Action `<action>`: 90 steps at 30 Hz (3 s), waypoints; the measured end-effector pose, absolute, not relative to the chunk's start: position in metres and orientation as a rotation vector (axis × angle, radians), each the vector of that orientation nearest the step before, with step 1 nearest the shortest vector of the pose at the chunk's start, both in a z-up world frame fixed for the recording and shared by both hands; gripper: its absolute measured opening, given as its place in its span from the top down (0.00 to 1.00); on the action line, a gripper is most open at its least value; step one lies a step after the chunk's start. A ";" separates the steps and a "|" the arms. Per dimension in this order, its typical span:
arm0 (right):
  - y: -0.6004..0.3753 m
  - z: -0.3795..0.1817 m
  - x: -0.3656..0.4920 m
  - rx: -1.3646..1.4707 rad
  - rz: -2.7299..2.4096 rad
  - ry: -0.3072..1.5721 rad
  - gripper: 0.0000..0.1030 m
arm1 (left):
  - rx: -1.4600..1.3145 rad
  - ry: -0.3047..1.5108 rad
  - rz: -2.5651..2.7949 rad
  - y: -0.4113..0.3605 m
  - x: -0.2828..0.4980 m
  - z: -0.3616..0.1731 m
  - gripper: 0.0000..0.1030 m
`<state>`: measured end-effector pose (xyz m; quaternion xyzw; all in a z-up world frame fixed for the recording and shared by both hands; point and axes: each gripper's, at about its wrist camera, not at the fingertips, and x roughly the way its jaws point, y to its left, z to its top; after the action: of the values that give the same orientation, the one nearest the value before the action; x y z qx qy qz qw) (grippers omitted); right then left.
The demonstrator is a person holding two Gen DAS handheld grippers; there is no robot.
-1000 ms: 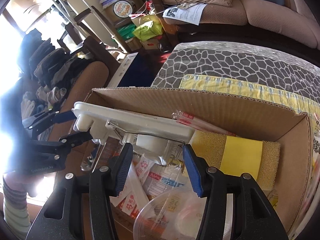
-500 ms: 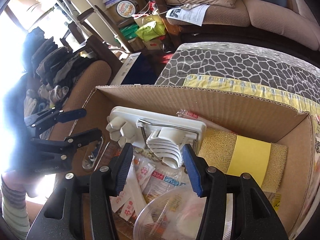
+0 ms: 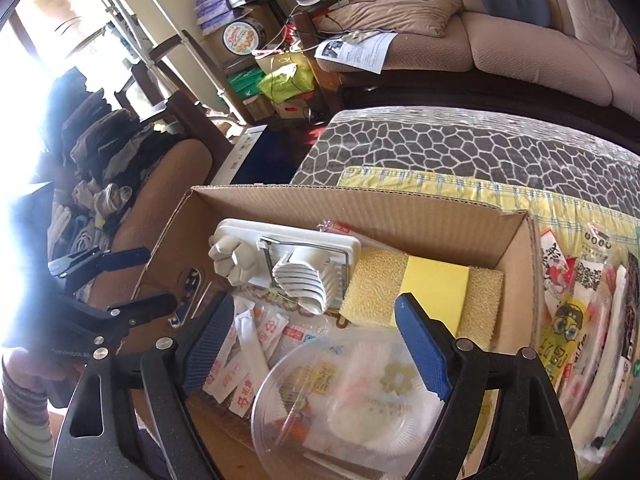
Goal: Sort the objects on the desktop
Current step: 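Withdraw both tools from the box back over the table items, then move the right tool to the birthday candle card and close on it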
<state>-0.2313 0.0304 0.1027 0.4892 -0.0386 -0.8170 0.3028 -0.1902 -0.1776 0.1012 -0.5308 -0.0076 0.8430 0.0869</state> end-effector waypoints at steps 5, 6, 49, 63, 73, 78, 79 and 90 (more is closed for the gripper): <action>0.051 0.116 -0.217 1.285 -2.212 -0.093 0.08 | -1.578 -0.062 2.519 -0.172 -0.174 0.106 0.00; 0.054 0.118 -0.214 1.282 -2.221 -0.083 0.07 | -1.578 -0.061 2.518 -0.170 -0.171 0.107 0.00; 0.216 0.139 -0.105 1.237 -2.539 0.044 0.00 | -1.425 0.008 2.585 -0.033 -0.082 0.136 0.00; 0.323 0.141 -0.111 1.268 -2.636 -0.075 0.00 | -1.375 0.133 2.470 0.070 -0.099 0.135 0.00; 0.387 0.117 -0.128 1.330 -2.648 -0.195 0.00 | -1.386 0.195 2.373 0.156 -0.127 0.118 0.00; 0.416 0.097 -0.139 1.357 -2.629 -0.322 0.00 | -1.399 0.167 2.317 0.194 -0.145 0.109 0.00; 0.422 0.093 -0.142 1.362 -2.624 -0.350 0.00 | -1.405 0.162 2.314 0.200 -0.149 0.106 0.00; 0.457 0.063 -0.163 1.402 -2.615 -0.449 0.05 | -1.493 0.118 2.251 0.245 -0.181 0.061 0.00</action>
<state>-0.1635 0.4570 0.0629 0.4661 -0.1493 -0.8692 0.0700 -0.1807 0.2453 0.0606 -0.5391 0.0425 0.8126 0.2172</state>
